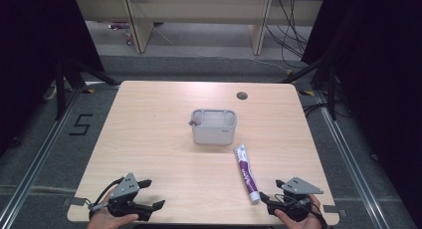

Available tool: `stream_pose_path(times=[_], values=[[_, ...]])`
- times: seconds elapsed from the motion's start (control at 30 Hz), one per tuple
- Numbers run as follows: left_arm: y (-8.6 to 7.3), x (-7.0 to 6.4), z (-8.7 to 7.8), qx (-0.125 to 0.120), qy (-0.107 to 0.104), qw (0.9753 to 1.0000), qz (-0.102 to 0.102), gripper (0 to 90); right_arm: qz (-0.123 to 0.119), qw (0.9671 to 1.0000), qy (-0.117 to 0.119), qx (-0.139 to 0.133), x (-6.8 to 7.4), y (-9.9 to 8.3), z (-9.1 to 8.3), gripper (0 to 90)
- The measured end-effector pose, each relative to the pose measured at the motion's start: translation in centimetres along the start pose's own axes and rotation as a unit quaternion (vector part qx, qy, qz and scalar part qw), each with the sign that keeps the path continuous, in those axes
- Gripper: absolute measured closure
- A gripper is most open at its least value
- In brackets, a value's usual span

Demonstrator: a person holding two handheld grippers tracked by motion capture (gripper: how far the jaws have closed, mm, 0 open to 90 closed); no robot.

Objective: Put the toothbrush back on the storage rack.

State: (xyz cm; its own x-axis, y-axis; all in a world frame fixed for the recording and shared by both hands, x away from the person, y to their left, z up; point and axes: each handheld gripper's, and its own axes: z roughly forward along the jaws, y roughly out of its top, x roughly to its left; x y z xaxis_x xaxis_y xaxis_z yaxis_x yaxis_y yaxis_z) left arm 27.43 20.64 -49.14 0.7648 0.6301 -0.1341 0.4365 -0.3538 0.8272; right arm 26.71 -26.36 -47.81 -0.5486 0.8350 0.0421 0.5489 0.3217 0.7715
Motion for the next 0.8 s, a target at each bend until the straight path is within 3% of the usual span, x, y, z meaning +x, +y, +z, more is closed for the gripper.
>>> stream_pose_path(times=[0.03,0.07,0.1,0.17,0.33,0.37,0.57,0.63,0.7,0.73,0.77,0.8], values=[[-0.1,-0.1,0.0,-0.005,0.000,1.0000,-0.005,15.9,-0.003,1.0000,-0.004,-0.003,-0.1,0.1,0.0,28.2],[-0.2,0.0,-0.3,0.005,0.006,1.0000,0.004,15.9,0.004,1.0000,0.005,0.001,0.0,0.1,0.1,28.1],[-0.3,0.0,-0.3,-0.001,0.002,1.0000,-0.001,16.0,0.004,0.9999,0.012,0.003,-0.1,0.3,0.2,28.1],[-0.5,0.0,-0.5,-0.002,0.003,1.0000,-0.003,15.9,0.013,0.9999,0.008,0.002,0.0,0.4,0.3,28.1],[-0.8,0.0,-1.1,-0.001,0.007,0.9999,-0.010,16.0,-0.002,1.0000,0.003,0.008,0.2,1.1,0.5,28.3],[-0.8,-0.1,-1.2,0.002,0.008,0.9999,-0.010,16.0,-0.003,0.9999,0.011,0.011,0.1,1.2,0.6,28.7],[-1.4,-0.3,-1.3,0.003,0.014,0.9999,-0.004,16.1,0.005,0.9995,0.001,0.030,0.5,2.4,1.2,29.0],[-1.5,-0.3,-1.4,0.003,0.018,0.9998,-0.004,16.2,-0.010,0.9995,0.006,0.030,0.4,2.7,1.5,29.0],[-1.6,-0.1,-1.6,0.006,0.022,0.9997,-0.001,16.2,-0.023,0.9992,-0.003,0.031,0.3,3.1,1.7,29.0],[-1.7,-0.2,-1.7,0.005,0.021,0.9997,-0.006,16.2,-0.001,0.9994,0.002,0.036,0.7,3.2,1.8,29.0],[-1.8,-0.3,-1.7,0.003,0.023,0.9997,-0.010,16.2,-0.024,0.9990,-0.003,0.038,0.4,3.4,2.0,29.0],[-1.9,-0.2,-1.7,0.002,0.021,0.9997,-0.008,16.2,-0.014,0.9991,0.003,0.040,0.6,3.5,2.2,28.9]])
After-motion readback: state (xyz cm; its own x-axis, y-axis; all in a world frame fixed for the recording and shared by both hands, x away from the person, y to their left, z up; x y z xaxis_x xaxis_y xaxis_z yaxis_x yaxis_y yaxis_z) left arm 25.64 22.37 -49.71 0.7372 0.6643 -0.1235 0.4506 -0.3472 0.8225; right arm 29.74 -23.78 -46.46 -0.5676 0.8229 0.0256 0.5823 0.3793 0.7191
